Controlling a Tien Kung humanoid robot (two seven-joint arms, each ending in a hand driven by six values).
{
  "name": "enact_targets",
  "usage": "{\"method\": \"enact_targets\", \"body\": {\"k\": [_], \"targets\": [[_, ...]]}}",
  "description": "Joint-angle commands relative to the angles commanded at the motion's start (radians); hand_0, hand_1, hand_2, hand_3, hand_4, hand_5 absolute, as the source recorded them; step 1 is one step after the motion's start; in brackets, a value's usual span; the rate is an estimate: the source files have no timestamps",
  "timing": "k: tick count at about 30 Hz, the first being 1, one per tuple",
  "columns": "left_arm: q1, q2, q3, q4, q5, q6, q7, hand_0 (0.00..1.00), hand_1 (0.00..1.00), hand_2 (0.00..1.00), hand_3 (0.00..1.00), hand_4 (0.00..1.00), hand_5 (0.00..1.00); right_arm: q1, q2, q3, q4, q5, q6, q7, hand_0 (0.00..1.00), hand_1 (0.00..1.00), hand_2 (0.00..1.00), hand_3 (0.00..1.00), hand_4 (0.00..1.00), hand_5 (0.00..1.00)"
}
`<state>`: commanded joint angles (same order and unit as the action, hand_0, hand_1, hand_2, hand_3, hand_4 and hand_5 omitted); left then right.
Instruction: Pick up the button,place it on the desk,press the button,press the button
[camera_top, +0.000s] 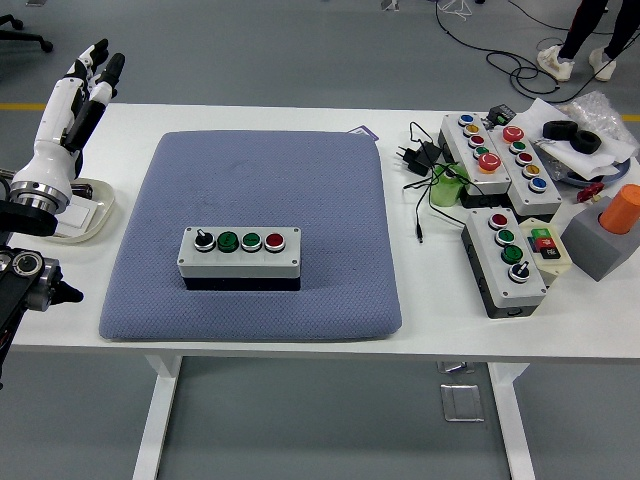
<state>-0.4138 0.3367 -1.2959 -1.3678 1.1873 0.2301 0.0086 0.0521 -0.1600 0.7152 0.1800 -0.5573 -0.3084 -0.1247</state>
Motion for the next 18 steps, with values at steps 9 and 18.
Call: {"method": "enact_targets", "body": {"k": [9, 18], "targets": [[0.035, 0.001, -0.020, 0.050, -0.270, -0.099, -0.012, 0.785, 0.875, 0.940, 0.914, 0.745, 0.998, 0.002, 0.001, 0.002, 0.000, -0.003, 0.000, -0.002, 0.631, 0.474, 0.530, 0.583, 0.264, 0.010], [0.048, -0.005, -0.026, 0.067, -0.286, -0.115, -0.017, 0.785, 0.876, 0.937, 0.911, 0.739, 0.998, 0.001, 0.001, -0.002, 0.000, 0.002, 0.000, -0.002, 0.631, 0.474, 0.530, 0.583, 0.265, 0.010]]}}
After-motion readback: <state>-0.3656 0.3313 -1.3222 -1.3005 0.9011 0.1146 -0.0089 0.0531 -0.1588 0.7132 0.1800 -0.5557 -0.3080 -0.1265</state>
